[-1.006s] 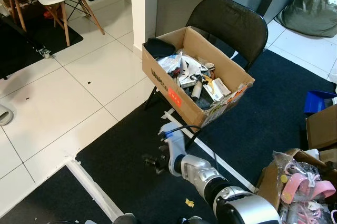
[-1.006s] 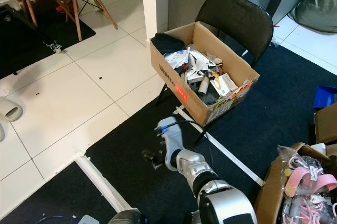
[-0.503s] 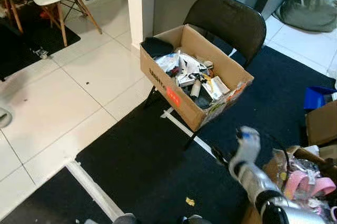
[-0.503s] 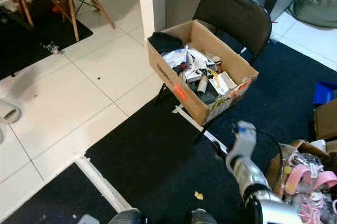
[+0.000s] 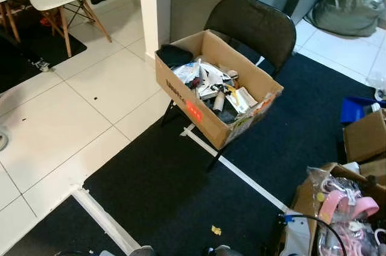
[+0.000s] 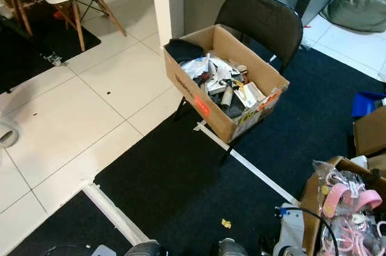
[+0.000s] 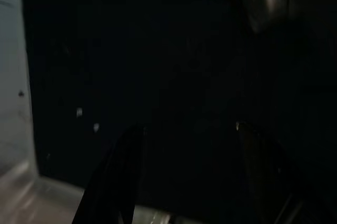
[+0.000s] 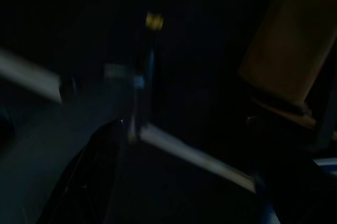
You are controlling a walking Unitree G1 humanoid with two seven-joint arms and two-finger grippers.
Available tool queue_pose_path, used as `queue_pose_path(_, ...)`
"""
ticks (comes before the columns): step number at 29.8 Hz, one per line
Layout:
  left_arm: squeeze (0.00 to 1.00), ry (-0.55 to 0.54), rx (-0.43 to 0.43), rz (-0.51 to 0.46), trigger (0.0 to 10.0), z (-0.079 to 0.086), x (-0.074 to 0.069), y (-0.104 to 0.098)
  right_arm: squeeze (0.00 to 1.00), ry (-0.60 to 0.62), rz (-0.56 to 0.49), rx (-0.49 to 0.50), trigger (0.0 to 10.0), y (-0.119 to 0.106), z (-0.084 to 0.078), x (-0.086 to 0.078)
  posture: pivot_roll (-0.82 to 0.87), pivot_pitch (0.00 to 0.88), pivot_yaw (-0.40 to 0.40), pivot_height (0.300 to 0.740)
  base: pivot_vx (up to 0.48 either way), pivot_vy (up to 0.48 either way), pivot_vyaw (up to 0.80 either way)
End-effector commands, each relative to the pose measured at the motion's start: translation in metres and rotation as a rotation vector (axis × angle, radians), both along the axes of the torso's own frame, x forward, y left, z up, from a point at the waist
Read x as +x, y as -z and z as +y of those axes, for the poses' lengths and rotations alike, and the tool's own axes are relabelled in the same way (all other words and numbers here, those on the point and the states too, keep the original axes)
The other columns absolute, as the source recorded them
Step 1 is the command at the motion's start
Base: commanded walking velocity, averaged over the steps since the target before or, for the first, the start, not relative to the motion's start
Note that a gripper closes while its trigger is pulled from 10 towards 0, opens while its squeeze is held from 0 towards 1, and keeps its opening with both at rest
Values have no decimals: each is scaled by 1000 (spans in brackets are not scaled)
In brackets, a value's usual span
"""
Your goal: Picking trash to rubbish bin
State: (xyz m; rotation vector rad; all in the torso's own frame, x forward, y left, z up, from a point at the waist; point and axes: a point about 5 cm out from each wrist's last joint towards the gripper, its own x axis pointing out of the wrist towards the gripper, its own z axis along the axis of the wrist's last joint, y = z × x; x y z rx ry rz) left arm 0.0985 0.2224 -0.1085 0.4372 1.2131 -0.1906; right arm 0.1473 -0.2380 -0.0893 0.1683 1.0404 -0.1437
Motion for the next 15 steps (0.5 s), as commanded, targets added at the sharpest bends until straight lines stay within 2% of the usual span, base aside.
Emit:
queue_pose_path(1,0,16,-5,37,10000,-1,-11,3,0,-45,24,6,10000,3,8,-2,106,97,-25,740,0,0,756)
queue_pose_path(6,0,32,-5,35,10000,-1,-10,2,0,-90,40,-2,10000,5,15,-4,97,94,-22,740,0,0,756)
queue_pose_path(15,0,43,-1,30,10000,0,-8,2,0,-164,39,-7,10000,4,22,2,91,77,-18,740,0,0,756)
